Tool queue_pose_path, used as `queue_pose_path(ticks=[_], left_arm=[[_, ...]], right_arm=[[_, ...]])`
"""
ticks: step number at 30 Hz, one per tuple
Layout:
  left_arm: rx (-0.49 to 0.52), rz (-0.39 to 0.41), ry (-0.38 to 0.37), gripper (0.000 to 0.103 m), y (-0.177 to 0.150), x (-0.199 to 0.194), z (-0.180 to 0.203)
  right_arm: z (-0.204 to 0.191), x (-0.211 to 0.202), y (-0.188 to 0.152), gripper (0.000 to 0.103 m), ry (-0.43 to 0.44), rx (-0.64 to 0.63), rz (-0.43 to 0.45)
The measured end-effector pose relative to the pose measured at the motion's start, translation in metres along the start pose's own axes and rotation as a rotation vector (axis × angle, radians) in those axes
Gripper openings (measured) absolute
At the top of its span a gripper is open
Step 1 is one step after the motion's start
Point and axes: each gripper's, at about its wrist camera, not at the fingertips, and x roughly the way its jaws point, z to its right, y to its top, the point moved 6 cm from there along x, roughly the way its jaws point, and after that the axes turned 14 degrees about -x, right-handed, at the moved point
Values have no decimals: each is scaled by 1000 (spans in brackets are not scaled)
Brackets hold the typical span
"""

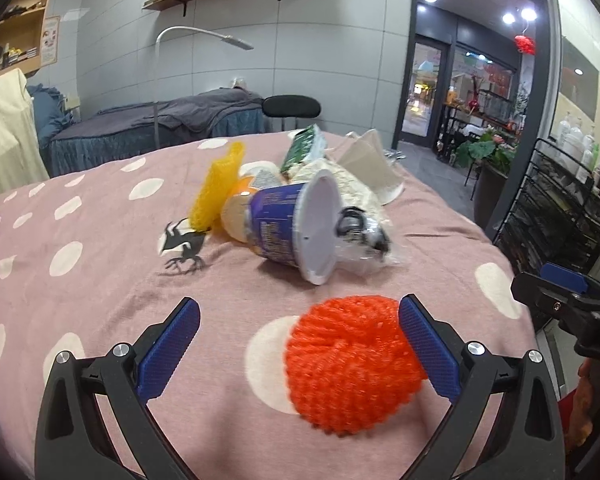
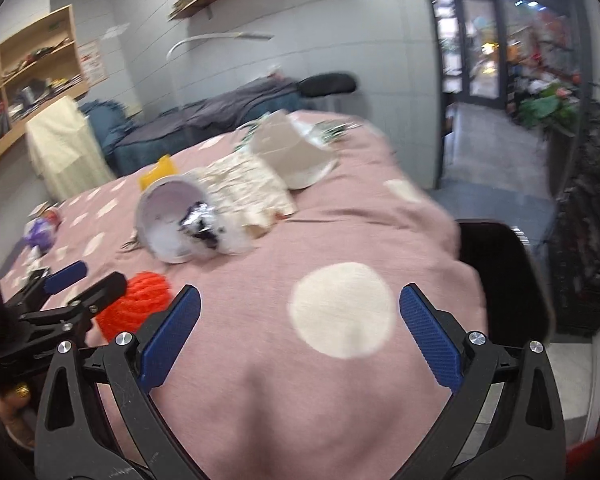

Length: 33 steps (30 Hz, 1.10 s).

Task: Collect trash
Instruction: 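Grasp the clear plastic wrapper with the right gripper while the left grasps the blue yogurt cup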

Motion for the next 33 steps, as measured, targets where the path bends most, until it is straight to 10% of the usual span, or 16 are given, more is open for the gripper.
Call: queue_pose_path(ticks=[9,18,28,33], left_arm=[[-43,8,55,97,24,3,-31],[-27,-29,10,96,39,11,-30],[16,-135,-49,85,49,44,0],[18,-210,-11,55,46,69,3]], right_arm=[[-57,69,44,95,179,-221,-159],[-71,126,59,48,262,-286,-287],[-50,99,62,32,270,-229,-203],[-29,75,62,32,258,-148,-148]])
